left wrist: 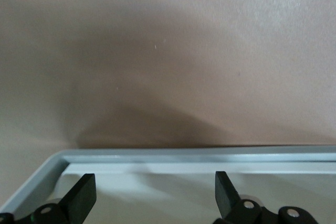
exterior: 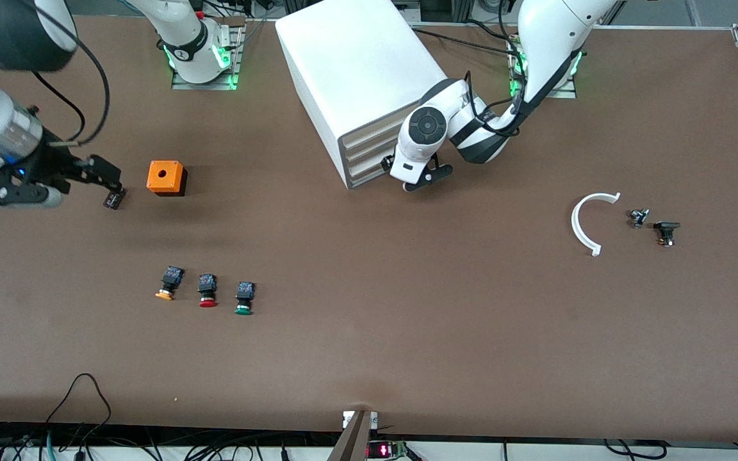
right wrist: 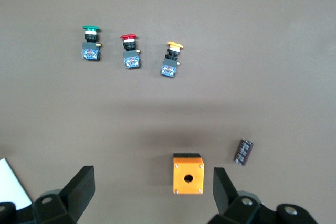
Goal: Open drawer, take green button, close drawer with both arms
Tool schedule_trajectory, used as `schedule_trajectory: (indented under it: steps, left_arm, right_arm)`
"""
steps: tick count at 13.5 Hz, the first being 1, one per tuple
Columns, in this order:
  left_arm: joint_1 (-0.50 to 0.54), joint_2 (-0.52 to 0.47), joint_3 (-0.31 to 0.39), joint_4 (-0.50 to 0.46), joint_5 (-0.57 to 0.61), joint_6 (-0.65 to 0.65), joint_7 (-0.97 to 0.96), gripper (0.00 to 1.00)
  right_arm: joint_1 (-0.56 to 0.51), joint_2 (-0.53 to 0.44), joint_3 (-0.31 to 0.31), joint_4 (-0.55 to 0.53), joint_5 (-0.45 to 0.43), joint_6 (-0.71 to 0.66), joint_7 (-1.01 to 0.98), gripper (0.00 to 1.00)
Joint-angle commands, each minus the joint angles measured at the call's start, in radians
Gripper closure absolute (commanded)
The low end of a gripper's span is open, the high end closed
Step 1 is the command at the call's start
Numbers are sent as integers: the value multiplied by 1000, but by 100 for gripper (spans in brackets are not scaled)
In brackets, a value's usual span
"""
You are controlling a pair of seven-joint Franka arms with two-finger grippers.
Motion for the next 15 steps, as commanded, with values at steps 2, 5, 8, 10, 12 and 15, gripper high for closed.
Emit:
schedule_trajectory:
  steps: [2,5,8,10,12,15]
  left_arm:
    - [3,2,-29,4,-37,-9,-10,0]
    - [-2,3,-31,4,-46,-9,-10,0]
    - [21,-9,-29,16,-43,-27,11,0]
    - [46,-26,-23,105,-26,-163,63,0]
    - [81,-35,-17,237,-22,-379,139,0]
    - [171,-53,-31,398,26,-613,305,0]
  right_arm:
    - [0,-38,-2,18,-17,-28,19,0]
    - [-2,-27,-5,57,-6,-66,36,0]
    - [-3,-3,-7,103,-4,-83,24,0]
    - [-2,10,-7,127,-14,-106,19,0]
    - [-2,10,-7,129,-9,-115,16,0]
    - [0,10,-7,131,-15,-123,16,0]
